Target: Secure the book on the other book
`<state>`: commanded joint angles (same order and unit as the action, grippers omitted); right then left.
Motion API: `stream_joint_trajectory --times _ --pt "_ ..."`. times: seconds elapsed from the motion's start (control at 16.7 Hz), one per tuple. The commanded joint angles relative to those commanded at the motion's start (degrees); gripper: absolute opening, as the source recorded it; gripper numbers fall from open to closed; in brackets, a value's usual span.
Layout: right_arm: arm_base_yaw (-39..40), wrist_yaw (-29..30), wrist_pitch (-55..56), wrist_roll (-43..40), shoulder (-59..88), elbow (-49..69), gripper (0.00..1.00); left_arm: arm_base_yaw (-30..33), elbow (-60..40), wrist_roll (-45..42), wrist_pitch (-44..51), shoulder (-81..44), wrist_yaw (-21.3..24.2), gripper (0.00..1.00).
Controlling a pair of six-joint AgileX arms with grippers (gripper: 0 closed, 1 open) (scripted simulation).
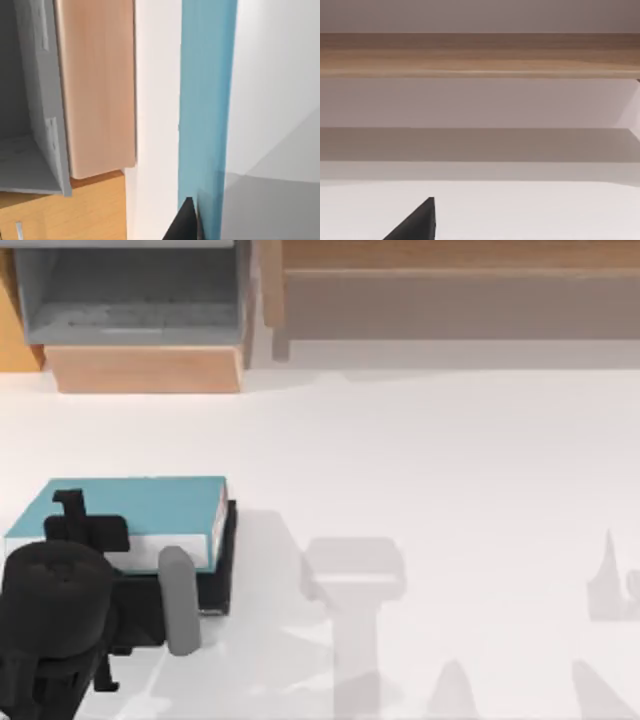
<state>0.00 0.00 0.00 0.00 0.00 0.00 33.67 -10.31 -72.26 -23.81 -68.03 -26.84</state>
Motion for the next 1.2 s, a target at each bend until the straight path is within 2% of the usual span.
stream_joint_trajectory --times 0.24,1.02,1.2 --pt "0.0 0.0 0.0 0.0 0.0 0.0 1.0 -0.1 0.0 -0.1 -0.4 -0.4 0.1 0.0" --pt "0.0 0.0 0.0 0.0 0.0 0.0 1.0 -0.1 0.0 -0.1 -0.4 -0.4 0.1 0.98" --pt "0.0 0.0 0.0 0.0 0.0 0.0 1.0 -0.1 0.0 -0.1 -0.4 -0.4 0.1 1.0"
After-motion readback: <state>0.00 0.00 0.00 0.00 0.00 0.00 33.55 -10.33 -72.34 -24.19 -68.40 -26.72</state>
